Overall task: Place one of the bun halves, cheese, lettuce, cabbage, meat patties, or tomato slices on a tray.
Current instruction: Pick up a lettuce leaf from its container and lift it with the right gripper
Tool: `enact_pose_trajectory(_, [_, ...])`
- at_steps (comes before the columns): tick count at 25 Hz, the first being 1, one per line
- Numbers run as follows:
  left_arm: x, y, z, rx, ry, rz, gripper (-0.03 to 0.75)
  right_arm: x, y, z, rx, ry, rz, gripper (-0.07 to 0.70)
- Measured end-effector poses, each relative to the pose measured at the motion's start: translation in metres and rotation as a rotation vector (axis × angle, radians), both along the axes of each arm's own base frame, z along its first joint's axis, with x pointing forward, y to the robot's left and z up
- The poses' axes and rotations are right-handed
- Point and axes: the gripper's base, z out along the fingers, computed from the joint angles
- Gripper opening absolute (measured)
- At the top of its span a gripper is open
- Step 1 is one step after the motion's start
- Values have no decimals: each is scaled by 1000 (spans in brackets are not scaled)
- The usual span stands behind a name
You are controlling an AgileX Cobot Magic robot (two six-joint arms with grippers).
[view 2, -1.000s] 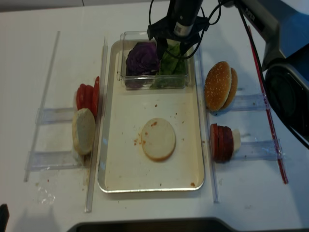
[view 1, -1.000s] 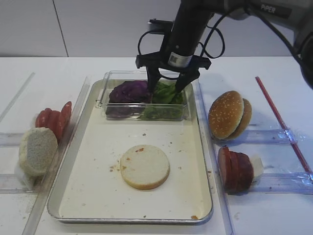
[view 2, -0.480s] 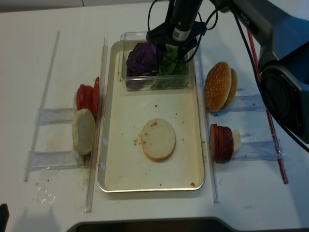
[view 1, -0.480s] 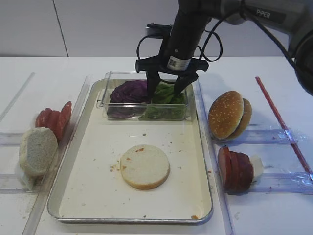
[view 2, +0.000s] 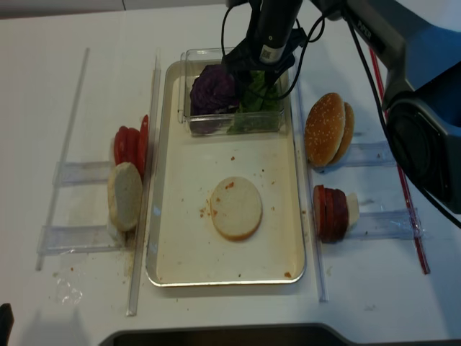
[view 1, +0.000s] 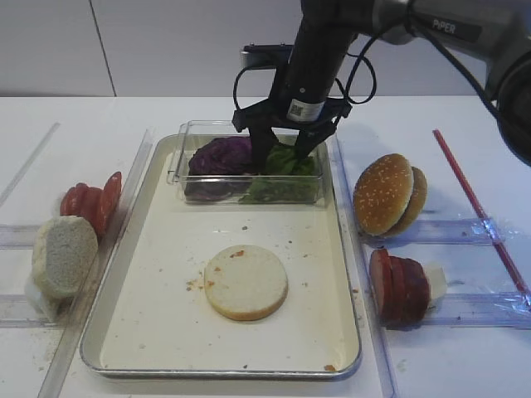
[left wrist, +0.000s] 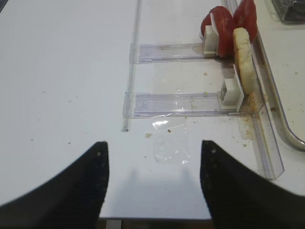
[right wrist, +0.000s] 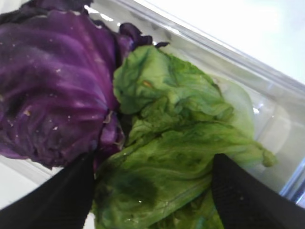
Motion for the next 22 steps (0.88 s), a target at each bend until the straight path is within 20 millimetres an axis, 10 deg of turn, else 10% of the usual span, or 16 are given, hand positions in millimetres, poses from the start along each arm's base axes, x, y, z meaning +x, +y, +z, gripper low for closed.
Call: enact_pose_trajectory(22, [0,0,0,0,0,0,386,2,-1,-8,-25,6,8,127])
